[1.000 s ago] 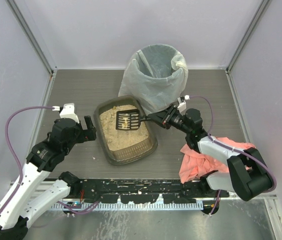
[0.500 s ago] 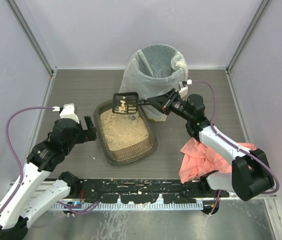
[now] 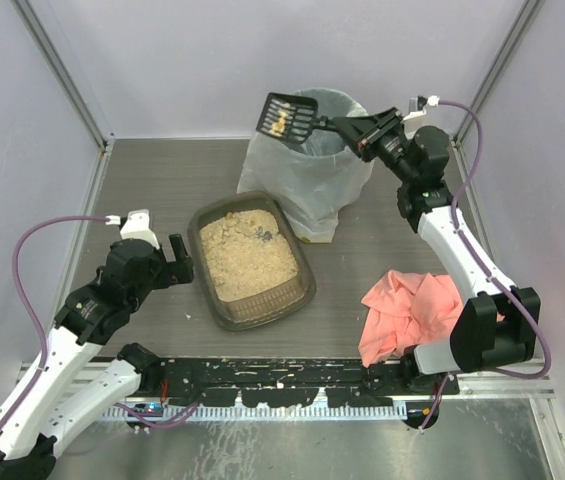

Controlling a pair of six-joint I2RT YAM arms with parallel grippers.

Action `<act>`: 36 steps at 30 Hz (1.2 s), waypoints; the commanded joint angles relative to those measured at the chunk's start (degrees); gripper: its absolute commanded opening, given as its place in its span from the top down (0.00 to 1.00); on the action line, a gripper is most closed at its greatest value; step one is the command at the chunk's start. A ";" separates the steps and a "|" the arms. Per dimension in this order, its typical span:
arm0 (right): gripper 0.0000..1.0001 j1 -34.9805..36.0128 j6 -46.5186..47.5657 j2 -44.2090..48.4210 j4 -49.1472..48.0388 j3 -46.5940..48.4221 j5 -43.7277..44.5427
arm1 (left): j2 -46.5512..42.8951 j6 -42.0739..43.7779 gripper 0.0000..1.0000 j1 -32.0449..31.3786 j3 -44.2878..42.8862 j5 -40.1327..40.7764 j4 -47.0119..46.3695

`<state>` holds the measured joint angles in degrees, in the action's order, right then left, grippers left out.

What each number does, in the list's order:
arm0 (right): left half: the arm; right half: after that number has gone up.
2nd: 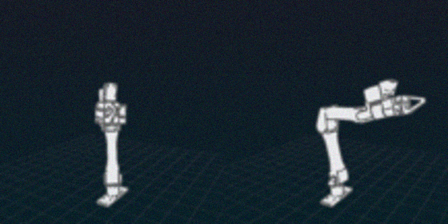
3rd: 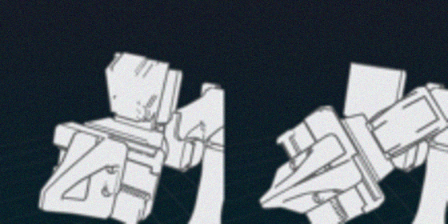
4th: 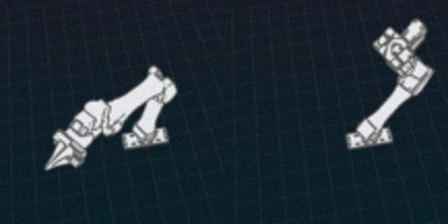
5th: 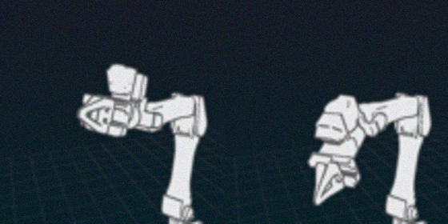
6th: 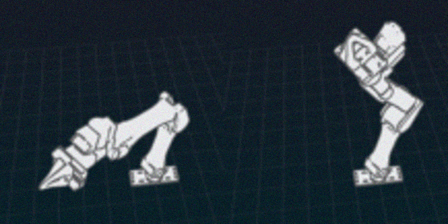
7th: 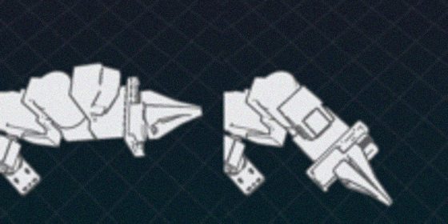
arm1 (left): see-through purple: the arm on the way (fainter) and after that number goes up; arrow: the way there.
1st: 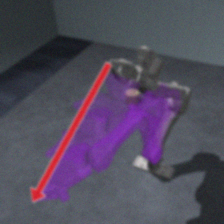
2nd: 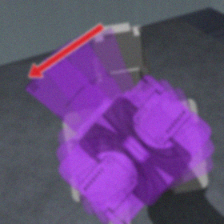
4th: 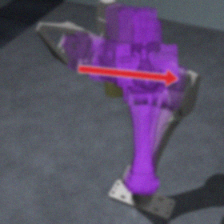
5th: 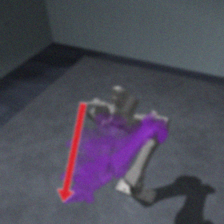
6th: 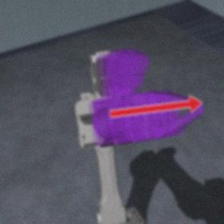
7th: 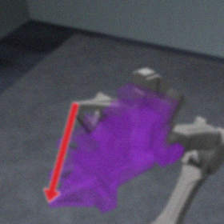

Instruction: Clean the litter box

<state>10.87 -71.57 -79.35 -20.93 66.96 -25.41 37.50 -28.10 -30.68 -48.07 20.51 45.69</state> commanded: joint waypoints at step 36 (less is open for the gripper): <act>0.99 -0.53 80.51 -5.29 8.93 16.22 2.90 | -0.18 0.23 0.02 -0.17 -0.07 -0.92 -0.54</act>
<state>9.98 3.36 -87.74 -9.72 80.47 -23.83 37.65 -28.03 -30.68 -47.72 19.70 46.11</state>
